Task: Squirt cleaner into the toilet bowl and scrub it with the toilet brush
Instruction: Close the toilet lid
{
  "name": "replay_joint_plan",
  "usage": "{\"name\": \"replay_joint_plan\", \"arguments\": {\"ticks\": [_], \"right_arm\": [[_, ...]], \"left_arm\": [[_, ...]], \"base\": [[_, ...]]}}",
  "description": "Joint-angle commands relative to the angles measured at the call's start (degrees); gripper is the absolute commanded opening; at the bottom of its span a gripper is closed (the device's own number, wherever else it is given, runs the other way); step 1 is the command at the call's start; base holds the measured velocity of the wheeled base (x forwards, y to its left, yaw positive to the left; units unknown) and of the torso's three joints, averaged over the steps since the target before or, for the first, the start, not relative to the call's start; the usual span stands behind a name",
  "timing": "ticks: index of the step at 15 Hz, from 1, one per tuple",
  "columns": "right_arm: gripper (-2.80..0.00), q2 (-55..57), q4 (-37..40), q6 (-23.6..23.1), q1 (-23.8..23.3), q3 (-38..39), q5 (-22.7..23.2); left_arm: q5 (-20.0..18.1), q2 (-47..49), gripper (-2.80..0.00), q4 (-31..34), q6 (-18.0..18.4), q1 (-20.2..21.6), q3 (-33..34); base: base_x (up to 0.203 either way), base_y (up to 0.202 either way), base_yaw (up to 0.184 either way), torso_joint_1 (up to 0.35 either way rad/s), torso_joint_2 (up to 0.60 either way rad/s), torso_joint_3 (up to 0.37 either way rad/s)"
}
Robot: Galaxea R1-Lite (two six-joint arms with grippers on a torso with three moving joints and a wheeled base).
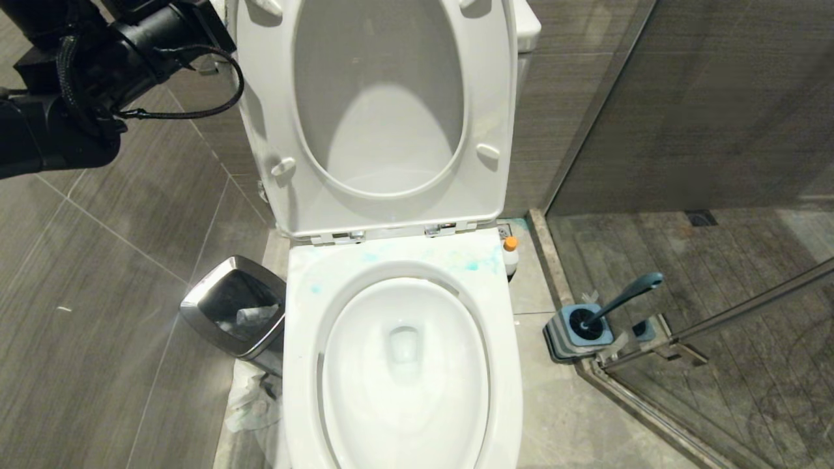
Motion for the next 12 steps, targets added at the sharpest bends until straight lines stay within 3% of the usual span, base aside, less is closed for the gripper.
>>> {"name": "replay_joint_plan", "arguments": {"ticks": [1, 3, 7, 12], "right_arm": [[-2.8, 0.1, 0.0, 0.0, 0.0, 0.0, 0.0], [-2.8, 0.1, 0.0, 0.0, 0.0, 0.0, 0.0], [-2.8, 0.1, 0.0, 0.0, 0.0, 0.0, 0.0], [-2.8, 0.1, 0.0, 0.0, 0.0, 0.0, 0.0]], "left_arm": [[-1.4, -1.0, -2.8, -0.3, -0.4, -0.3, 0.6], [-1.5, -2.2, -2.8, -0.2, -4.1, -0.3, 1.2], [-1.5, -5.4, -2.8, 1.8, -7.2, -0.3, 3.7], [-3.7, -15.2, -2.8, 2.5, -10.8, -1.4, 22.1]], "base": [[0.0, 0.0, 0.0, 0.0, 0.0, 0.0], [0.0, 0.0, 0.0, 0.0, 0.0, 0.0], [0.0, 0.0, 0.0, 0.0, 0.0, 0.0], [0.0, 0.0, 0.0, 0.0, 0.0, 0.0]]}}
